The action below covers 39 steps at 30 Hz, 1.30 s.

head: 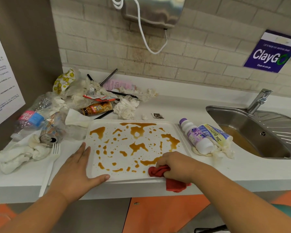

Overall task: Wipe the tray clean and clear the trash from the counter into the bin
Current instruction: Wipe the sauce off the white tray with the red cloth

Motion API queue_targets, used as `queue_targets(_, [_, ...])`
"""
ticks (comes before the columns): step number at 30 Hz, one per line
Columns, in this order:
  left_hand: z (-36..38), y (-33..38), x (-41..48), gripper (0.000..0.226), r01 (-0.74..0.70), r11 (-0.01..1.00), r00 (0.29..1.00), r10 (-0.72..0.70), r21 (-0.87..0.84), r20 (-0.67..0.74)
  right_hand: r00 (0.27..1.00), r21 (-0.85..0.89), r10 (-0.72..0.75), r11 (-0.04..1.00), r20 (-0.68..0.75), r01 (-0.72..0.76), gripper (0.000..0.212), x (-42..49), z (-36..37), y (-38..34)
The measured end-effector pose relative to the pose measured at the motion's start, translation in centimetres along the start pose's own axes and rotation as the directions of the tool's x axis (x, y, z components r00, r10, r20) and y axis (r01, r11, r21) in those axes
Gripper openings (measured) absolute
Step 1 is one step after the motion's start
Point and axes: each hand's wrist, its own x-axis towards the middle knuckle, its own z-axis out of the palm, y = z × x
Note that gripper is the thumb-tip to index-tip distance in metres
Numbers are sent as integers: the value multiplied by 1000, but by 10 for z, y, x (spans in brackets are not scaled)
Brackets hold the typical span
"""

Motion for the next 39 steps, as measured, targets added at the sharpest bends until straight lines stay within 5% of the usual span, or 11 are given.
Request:
queue_targets(5, [-1,0,0,139,-5,1000,1000,5,-14,-3,981,-71,193,979,8,-192,27,-16,-11,37])
queue_targets(9, [-1,0,-2,138,-5,1000,1000,5,-20,-6,937,-64,330,939,-115,-339,28,-21,-3,50])
queue_targets(14, [-2,1,-2,139,-5,1000,1000,5,-11,-4,963,50,201,979,-179,-195,28,-15,18,31])
queue_targets(19, [-3,2,-3,141,-4,1000,1000,4,-16,5,873,38,380,921,-306,-388,24,-9,20,41])
queue_targets(25, [-4,3,-3,134,-4,1000,1000,4,-17,2,934,59,228,974,-275,-220,24,-7,27,24])
queue_targets(32, [-2,1,12,77,125,964,973,-165,-233,-161,911,38,300,953,-284,-302,22,-4,28,30])
queue_targets(35, [-6,3,23,46,188,967,965,-214,-174,-148,928,34,268,963,-259,-268,23,-9,24,36])
queue_targets(39, [-4,2,25,41,201,967,959,-228,-159,-171,895,42,354,933,-270,-356,26,-6,15,47])
